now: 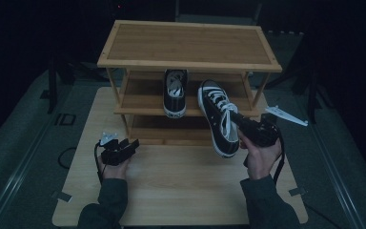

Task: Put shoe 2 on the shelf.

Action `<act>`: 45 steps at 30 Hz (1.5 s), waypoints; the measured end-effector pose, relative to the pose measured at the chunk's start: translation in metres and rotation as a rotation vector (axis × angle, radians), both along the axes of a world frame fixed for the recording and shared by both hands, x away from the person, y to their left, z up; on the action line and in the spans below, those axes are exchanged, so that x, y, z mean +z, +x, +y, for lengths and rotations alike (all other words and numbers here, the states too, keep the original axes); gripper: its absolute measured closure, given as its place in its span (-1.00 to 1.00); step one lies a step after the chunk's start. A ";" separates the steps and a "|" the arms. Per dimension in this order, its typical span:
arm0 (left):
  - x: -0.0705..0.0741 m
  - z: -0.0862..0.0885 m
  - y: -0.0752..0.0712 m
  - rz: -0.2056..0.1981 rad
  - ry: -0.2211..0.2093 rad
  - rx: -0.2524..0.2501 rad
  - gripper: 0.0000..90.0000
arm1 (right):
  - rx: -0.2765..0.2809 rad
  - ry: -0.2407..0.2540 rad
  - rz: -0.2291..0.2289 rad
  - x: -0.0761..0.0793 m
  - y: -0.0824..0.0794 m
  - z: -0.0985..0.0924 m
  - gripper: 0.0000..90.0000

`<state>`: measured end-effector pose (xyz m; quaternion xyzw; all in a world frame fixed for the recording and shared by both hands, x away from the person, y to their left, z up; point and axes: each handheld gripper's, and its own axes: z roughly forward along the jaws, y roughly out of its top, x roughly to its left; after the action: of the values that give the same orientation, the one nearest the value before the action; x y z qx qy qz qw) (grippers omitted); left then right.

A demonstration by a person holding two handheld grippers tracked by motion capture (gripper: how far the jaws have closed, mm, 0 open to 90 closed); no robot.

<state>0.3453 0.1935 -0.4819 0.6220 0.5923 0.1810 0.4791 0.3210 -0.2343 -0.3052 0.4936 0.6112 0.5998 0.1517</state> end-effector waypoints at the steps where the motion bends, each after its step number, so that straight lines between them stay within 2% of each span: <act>1: 0.000 0.000 0.000 0.003 0.001 -0.003 0.09 | -0.017 -0.010 -0.006 0.001 0.005 0.005 0.97; 17: 0.000 -0.001 0.001 0.003 -0.002 -0.003 0.09 | -0.095 0.004 -0.023 0.002 0.035 0.024 0.97; 25: -0.001 0.000 0.001 0.004 -0.004 -0.003 0.09 | -0.126 0.013 -0.017 0.001 0.047 0.030 0.97; 31: -0.001 -0.001 0.001 0.005 -0.005 -0.003 0.09 | -0.149 0.038 -0.010 -0.001 0.059 0.036 0.97; 35: -0.001 -0.001 0.001 0.005 -0.006 -0.004 0.09 | -0.176 0.028 -0.010 -0.002 0.068 0.046 0.97; 45: -0.001 0.000 0.001 0.004 -0.011 -0.003 0.09 | -0.202 0.033 -0.009 -0.005 0.085 0.061 0.97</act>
<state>0.3467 0.1936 -0.4825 0.6207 0.5934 0.1756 0.4815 0.4063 -0.1729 -0.3107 0.5527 0.5475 0.5936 0.2059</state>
